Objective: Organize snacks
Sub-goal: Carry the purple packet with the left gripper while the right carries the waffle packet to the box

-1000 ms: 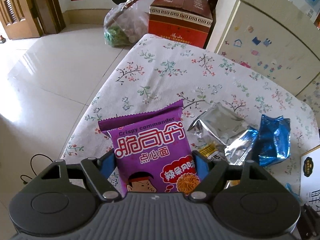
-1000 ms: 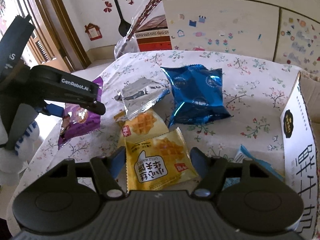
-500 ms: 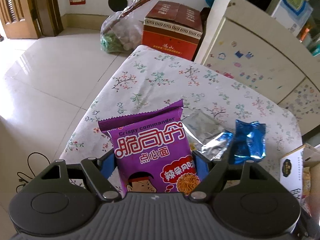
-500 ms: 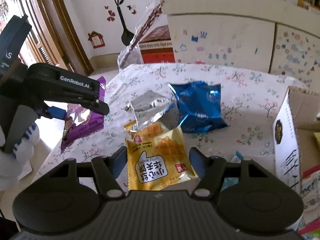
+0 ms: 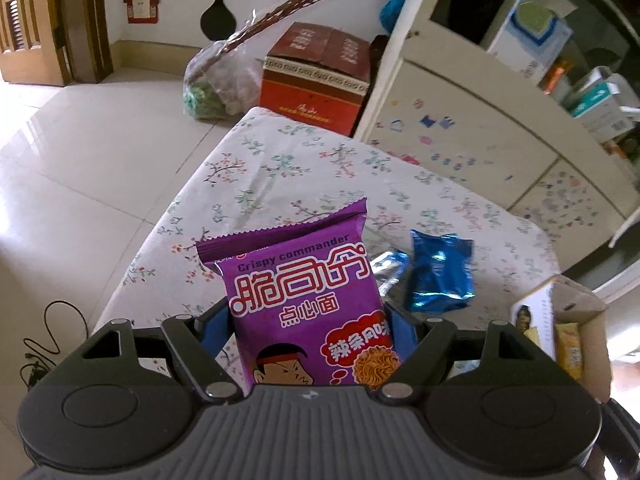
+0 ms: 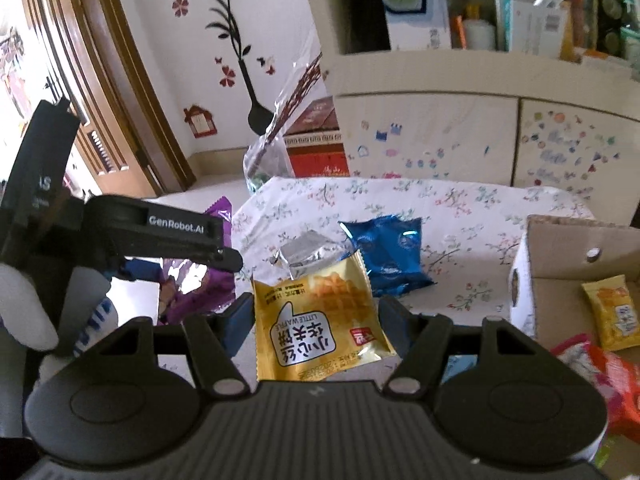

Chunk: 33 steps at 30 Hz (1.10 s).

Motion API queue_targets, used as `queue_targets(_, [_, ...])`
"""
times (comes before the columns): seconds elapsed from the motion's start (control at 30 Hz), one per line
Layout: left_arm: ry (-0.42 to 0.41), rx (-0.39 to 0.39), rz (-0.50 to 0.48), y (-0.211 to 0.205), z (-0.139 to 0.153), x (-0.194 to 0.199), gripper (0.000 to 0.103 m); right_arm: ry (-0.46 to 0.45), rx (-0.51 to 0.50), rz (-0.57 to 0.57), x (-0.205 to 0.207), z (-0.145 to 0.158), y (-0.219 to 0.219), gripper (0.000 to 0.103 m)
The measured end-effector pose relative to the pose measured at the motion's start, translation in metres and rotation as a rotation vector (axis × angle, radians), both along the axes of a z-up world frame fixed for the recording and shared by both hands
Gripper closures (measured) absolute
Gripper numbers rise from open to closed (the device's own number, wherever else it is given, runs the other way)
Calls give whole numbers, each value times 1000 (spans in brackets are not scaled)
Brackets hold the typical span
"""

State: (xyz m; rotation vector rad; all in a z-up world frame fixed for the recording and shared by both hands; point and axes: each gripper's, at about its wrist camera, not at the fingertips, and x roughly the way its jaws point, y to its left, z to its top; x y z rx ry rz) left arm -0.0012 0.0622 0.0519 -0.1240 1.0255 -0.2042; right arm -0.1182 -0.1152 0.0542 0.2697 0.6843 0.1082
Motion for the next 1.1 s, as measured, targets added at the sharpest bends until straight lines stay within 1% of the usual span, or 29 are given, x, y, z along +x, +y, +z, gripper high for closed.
queue_targets(0.2, [-32,1,-24,-7,10,-17,21,-26,13,-52,-23,19,-20,35])
queue_targets(0.37, [-49,13,-34,-10,14,-26,21,-42,45,-117,-38,28,-41,35])
queue_targets(0.53, [-58,27,-33,-15,15,-29,21,-50,67,-158,-40,30,-52,35])
queue_targets(0.77, [-57,4,-33,-24,17,-29,21,-60,90,-184,-43,33,-61,35])
queue_targets(0.93, [-69,-31,-74,-45,23,-34,21,-75,107,-237,-50,37,-76,35])
queue_targets(1.1, [-80,-52,-154,-77,26,-42,21,-97,112,-299,-61,43,-97,35])
